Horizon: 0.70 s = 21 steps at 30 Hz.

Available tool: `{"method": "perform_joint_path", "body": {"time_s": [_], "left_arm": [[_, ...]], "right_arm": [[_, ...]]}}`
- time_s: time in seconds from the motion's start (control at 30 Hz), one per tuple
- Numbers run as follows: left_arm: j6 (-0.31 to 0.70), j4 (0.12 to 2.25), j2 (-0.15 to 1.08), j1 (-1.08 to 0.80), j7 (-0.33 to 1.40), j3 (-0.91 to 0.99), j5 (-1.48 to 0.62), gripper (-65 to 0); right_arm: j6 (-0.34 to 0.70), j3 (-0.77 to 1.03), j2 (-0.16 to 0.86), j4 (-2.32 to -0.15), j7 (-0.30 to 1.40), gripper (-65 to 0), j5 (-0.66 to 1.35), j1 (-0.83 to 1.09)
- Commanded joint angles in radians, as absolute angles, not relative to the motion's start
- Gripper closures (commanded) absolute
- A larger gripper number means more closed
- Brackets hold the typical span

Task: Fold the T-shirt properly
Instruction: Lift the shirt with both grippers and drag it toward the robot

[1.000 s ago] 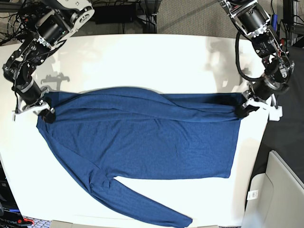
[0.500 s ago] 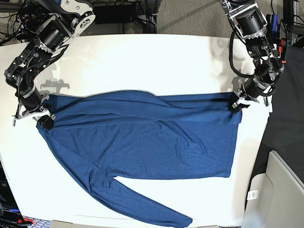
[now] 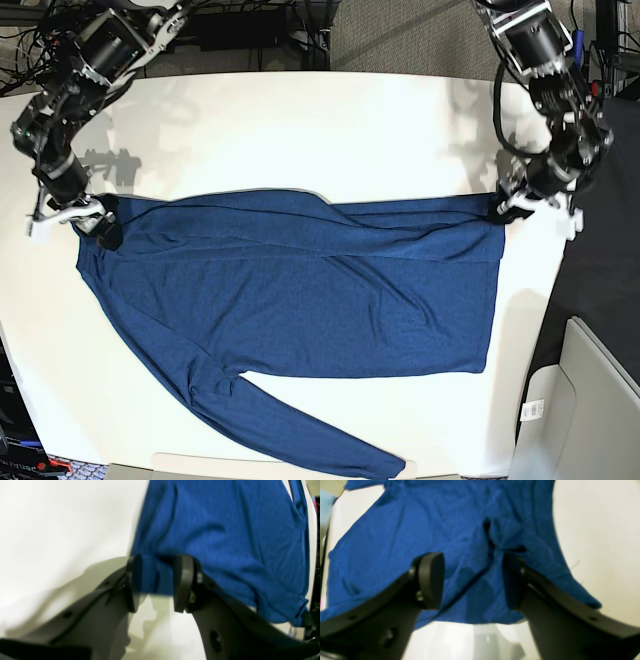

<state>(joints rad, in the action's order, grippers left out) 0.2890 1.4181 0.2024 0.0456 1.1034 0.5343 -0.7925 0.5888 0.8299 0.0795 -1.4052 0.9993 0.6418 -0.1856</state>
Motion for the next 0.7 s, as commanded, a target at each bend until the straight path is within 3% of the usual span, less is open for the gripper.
{"method": "perform_joint_path", "body": {"time_s": [0.0, 0.27, 0.67], "left_arm": [[0.292, 1.460, 0.228, 0.047, 1.116, 0.556, -0.805, -20.8], [0.292, 1.570, 0.193, 0.008, 1.242, 0.668, -0.805, -20.9], [0.292, 1.402, 0.143, 0.061, 1.233, 0.667, -0.803, -21.1]], "right_arm": [[0.598, 0.829, 0.107, -1.426, 0.974, -40.4, 0.687, -0.193], [0.598, 0.835, 0.156, -1.452, 0.975, -40.1, 0.822, -0.094], [0.598, 0.835, 0.153, -1.475, 0.975, -40.1, 0.819, -0.079]]}}
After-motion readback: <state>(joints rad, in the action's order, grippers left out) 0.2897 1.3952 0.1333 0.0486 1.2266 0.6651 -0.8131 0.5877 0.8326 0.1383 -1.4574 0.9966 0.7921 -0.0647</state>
